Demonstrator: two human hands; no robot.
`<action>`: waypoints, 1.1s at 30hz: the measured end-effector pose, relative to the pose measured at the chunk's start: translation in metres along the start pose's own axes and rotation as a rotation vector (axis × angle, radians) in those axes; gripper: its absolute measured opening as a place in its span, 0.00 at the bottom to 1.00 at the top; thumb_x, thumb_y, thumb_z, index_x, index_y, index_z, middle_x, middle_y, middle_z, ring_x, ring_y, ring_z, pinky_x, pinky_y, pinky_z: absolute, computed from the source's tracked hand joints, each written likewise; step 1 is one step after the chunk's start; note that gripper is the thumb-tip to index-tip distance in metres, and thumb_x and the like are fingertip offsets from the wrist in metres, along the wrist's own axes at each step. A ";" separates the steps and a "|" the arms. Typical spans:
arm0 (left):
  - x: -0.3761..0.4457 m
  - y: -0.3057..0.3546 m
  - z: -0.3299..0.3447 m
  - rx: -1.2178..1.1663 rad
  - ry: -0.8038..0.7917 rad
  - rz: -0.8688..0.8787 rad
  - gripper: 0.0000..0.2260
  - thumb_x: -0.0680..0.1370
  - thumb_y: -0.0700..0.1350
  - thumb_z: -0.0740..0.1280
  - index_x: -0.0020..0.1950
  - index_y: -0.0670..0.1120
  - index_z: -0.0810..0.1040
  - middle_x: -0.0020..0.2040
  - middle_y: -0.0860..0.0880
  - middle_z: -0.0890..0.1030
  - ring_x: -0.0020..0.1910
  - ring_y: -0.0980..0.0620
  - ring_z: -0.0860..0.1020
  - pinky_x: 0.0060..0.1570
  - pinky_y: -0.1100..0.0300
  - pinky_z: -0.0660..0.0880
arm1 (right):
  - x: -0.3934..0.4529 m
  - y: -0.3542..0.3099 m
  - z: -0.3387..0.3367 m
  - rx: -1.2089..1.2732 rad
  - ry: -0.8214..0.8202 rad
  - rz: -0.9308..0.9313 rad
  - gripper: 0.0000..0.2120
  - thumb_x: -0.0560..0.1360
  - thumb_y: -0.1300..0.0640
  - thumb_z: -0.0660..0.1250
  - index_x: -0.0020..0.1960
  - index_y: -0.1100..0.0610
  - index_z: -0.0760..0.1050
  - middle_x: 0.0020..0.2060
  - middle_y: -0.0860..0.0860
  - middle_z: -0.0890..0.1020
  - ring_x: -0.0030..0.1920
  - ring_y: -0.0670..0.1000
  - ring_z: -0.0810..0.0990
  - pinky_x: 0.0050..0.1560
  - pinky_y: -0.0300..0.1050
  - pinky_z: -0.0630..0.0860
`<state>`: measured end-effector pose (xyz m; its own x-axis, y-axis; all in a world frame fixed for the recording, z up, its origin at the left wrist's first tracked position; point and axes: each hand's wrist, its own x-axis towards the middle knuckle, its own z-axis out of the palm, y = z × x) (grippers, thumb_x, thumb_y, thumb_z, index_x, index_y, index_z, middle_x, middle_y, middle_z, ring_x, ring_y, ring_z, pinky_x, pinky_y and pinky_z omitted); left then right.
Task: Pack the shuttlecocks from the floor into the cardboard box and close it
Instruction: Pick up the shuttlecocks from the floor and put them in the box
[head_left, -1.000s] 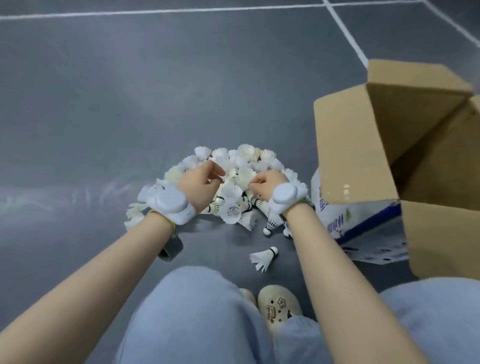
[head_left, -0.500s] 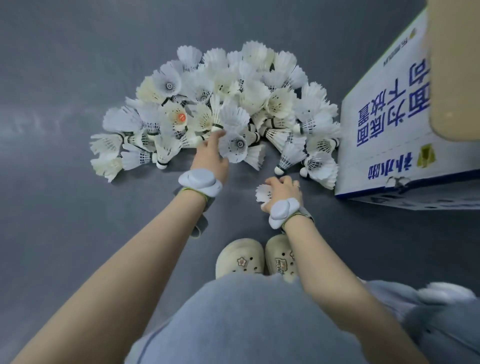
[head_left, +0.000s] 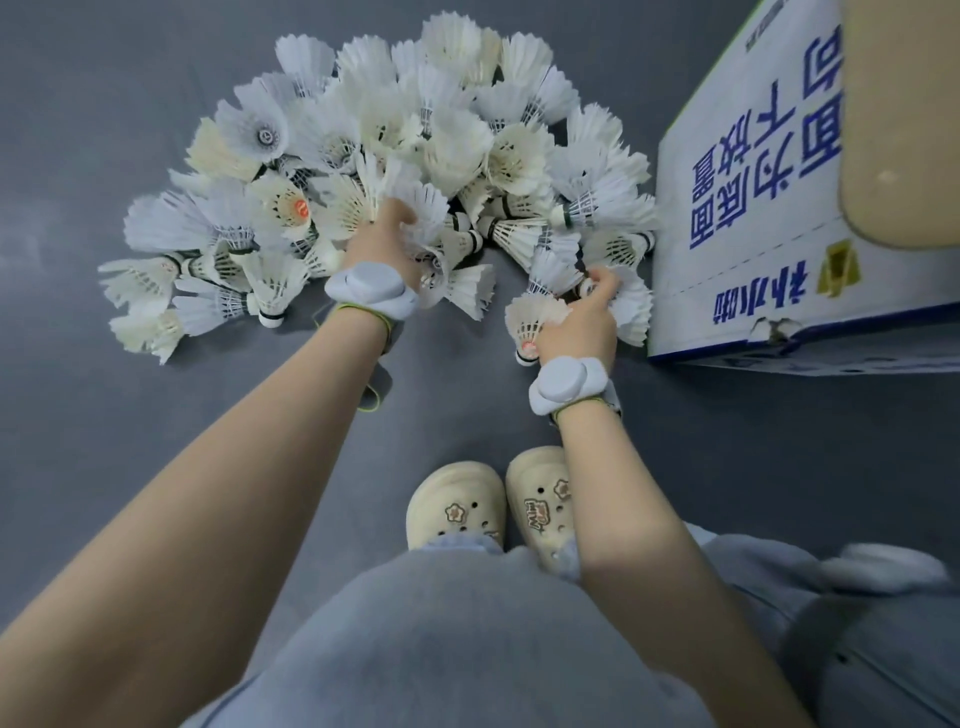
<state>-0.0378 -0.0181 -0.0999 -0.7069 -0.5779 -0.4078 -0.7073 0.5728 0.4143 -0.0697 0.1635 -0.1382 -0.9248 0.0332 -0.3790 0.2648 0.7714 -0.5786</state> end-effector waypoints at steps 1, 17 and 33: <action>0.001 -0.002 0.000 -0.008 0.014 -0.016 0.19 0.73 0.33 0.56 0.62 0.47 0.69 0.52 0.40 0.79 0.50 0.40 0.78 0.43 0.51 0.74 | -0.003 0.000 0.001 0.045 0.035 0.059 0.33 0.69 0.69 0.62 0.71 0.54 0.56 0.44 0.55 0.80 0.43 0.59 0.80 0.39 0.44 0.70; -0.049 -0.024 -0.020 -0.081 0.135 0.138 0.04 0.76 0.39 0.60 0.42 0.41 0.72 0.35 0.48 0.73 0.36 0.48 0.69 0.30 0.66 0.62 | -0.007 -0.014 -0.040 -0.146 0.046 0.095 0.14 0.74 0.66 0.57 0.49 0.63 0.80 0.44 0.62 0.81 0.38 0.56 0.68 0.24 0.39 0.54; -0.190 0.074 -0.181 -0.345 0.563 0.291 0.05 0.76 0.41 0.64 0.49 0.41 0.78 0.37 0.48 0.77 0.36 0.51 0.71 0.30 0.66 0.60 | -0.118 -0.186 -0.210 0.124 0.069 -0.691 0.06 0.72 0.60 0.66 0.45 0.60 0.81 0.39 0.59 0.84 0.43 0.60 0.80 0.38 0.45 0.69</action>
<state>0.0448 0.0289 0.1555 -0.6908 -0.6946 0.2008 -0.3828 0.5869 0.7135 -0.0672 0.1500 0.1660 -0.9066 -0.3945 0.1496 -0.3642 0.5525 -0.7497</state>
